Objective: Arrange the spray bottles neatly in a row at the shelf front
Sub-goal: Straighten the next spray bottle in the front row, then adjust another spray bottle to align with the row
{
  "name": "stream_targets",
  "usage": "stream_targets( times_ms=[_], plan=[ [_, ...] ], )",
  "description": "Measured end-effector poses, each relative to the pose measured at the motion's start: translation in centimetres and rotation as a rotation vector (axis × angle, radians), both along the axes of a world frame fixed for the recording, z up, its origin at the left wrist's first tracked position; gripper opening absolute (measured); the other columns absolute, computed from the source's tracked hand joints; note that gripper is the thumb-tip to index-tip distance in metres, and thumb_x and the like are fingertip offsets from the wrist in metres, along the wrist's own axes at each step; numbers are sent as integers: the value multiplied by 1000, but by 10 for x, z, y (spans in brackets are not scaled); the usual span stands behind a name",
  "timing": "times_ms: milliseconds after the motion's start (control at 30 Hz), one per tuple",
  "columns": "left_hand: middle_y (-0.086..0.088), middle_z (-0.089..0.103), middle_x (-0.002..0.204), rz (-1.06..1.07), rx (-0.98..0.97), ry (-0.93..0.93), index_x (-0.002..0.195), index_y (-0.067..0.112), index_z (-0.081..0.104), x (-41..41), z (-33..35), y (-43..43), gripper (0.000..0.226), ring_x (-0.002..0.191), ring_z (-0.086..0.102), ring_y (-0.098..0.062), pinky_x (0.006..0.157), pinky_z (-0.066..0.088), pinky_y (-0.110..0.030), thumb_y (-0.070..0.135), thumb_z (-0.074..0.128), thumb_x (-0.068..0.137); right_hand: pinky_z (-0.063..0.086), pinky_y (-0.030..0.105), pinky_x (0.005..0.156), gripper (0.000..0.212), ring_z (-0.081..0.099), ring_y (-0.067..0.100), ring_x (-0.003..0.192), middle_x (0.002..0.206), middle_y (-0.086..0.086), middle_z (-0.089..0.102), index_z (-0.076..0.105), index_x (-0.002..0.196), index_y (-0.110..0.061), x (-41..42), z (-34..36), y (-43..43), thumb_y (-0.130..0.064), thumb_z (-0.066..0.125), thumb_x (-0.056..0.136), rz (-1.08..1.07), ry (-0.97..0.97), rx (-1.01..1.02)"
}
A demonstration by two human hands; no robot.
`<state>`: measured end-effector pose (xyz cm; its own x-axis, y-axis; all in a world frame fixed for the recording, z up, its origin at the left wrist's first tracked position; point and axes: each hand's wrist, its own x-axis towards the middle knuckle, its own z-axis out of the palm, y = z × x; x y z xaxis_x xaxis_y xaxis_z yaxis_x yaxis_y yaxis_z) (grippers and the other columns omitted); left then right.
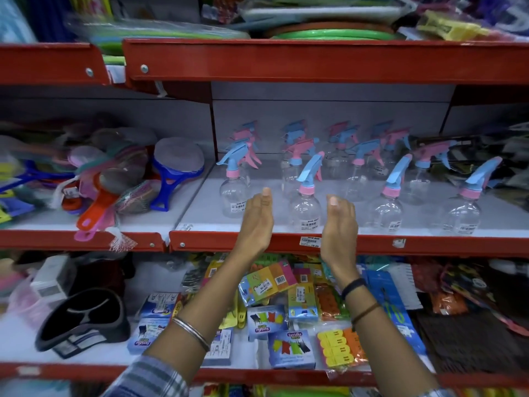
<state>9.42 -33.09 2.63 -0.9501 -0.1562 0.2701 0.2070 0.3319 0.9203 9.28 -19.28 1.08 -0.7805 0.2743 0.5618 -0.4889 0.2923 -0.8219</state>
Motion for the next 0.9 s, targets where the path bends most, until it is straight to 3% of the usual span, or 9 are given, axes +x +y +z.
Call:
stream_targets(
  times_ms=[67, 133, 233, 300, 433, 633, 767, 833, 900],
  plan=[
    [0, 37, 133, 179, 88, 108, 141, 11, 33, -2, -1, -19, 64, 128, 32, -14, 116, 13, -34, 53, 14, 95, 35, 11, 83, 40, 48, -3, 98, 106, 0, 54, 56, 107, -14, 11, -2, -20, -38, 28, 94, 59, 155, 4],
    [-9, 34, 142, 265, 133, 126, 141, 12, 32, -9, -1, -42, 56, 132, 30, -17, 109, 10, -24, 45, 15, 98, 35, 10, 87, 40, 49, -2, 103, 109, -1, 55, 56, 110, -16, 14, -3, -49, -39, 28, 93, 229, 127, 82],
    [-11, 13, 158, 220, 117, -7, 146, 12, 20, -24, 3, -72, 62, 144, 15, -19, 108, 11, -27, 48, 9, 97, 30, 24, 105, 53, 42, 10, 120, 129, 2, 47, 46, 124, -16, -5, -5, -97, -53, 25, 93, 401, -128, 208],
    [-11, 11, 159, 139, 113, -73, 148, 12, 15, -31, 8, -84, 67, 145, 14, -23, 113, 12, -35, 51, 5, 95, 29, 36, 107, 59, 40, 20, 124, 137, 9, 43, 43, 127, -14, -23, 3, -119, -56, 21, 93, 401, -276, 174],
    [-10, 19, 157, 23, 59, -148, 148, 17, 19, -37, 15, -98, 78, 144, 21, -25, 114, 15, -40, 63, 1, 88, 31, 22, 84, 53, 45, 11, 103, 137, 10, 48, 44, 130, -14, -40, 33, -135, -47, 19, 97, 429, -391, 47],
    [-5, 25, 157, -67, 44, -160, 147, 24, 24, -24, 17, -110, 88, 143, 25, -26, 116, 14, -47, 73, -1, 79, 28, 26, 92, 58, 39, 22, 130, 146, 6, 40, 38, 138, -20, -48, 29, -137, -54, 16, 95, 424, -431, 19],
    [-1, 30, 153, -91, 51, -166, 146, 23, 28, -14, 14, -117, 96, 140, 28, -23, 117, 15, -46, 76, -1, 72, 31, 32, 100, 64, 39, 22, 131, 147, 5, 40, 37, 138, -22, -40, 20, -136, -61, 18, 91, 418, -412, 17],
    [3, 36, 147, -101, 46, -167, 145, 23, 29, -9, 12, -118, 88, 136, 32, -20, 114, 15, -43, 69, -4, 78, 32, 32, 99, 66, 42, 23, 127, 144, 7, 43, 40, 136, -19, -33, 20, -136, -61, 18, 91, 417, -419, 17],
    [1, 30, 154, -95, 30, -197, 146, 25, 27, -6, 10, -121, 100, 140, 30, -24, 113, 14, -45, 78, -3, 66, 31, 30, 93, 64, 45, 25, 124, 139, 11, 47, 43, 133, -14, -25, 20, -134, -57, 17, 93, 392, -410, 42]
  ],
)
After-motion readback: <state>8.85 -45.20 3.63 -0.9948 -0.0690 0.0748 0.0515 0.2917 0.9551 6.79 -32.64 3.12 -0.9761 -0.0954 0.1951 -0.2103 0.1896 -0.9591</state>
